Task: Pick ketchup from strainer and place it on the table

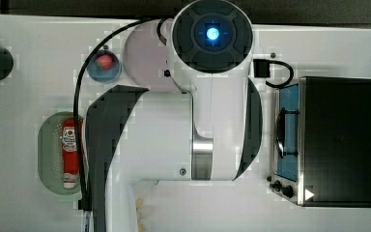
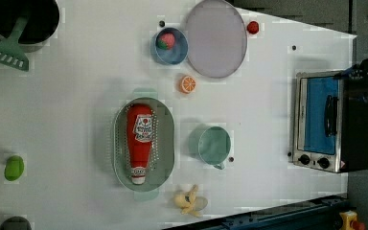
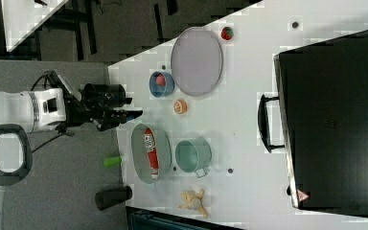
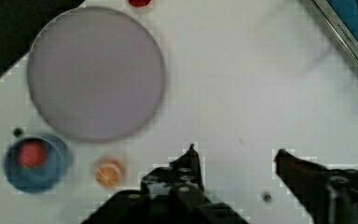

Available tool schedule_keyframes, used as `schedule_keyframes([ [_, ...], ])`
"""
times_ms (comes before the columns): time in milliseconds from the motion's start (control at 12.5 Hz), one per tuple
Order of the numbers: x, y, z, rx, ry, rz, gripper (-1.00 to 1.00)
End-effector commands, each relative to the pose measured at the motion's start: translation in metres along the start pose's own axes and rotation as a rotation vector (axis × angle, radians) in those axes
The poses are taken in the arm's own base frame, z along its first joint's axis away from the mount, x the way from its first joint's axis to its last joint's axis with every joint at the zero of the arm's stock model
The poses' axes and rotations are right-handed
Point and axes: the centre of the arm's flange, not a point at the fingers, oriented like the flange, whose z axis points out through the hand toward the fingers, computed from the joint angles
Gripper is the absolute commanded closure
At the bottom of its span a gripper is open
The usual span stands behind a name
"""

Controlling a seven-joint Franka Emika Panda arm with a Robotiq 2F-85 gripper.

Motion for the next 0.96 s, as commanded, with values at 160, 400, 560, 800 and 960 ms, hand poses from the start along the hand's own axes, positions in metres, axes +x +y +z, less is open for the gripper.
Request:
schedule_keyframes([
  [160,-0.05,0.064,-0.066,0.018,-0.01,0.203,-0.81],
  [400,-0.081,0.024,-0.058,-0.005,-0.007,0.108,-1.0],
  [560,-0.111,-0.009,-0.048,-0.028,-0.009,0.025,-1.0],
  [800,-0.161,-0.057,-0.03,-0.058,-0.011,-0.106,-1.0],
  [960,-0.198,-0.087,-0.02,-0.059,-0.002,-0.196,-1.0],
])
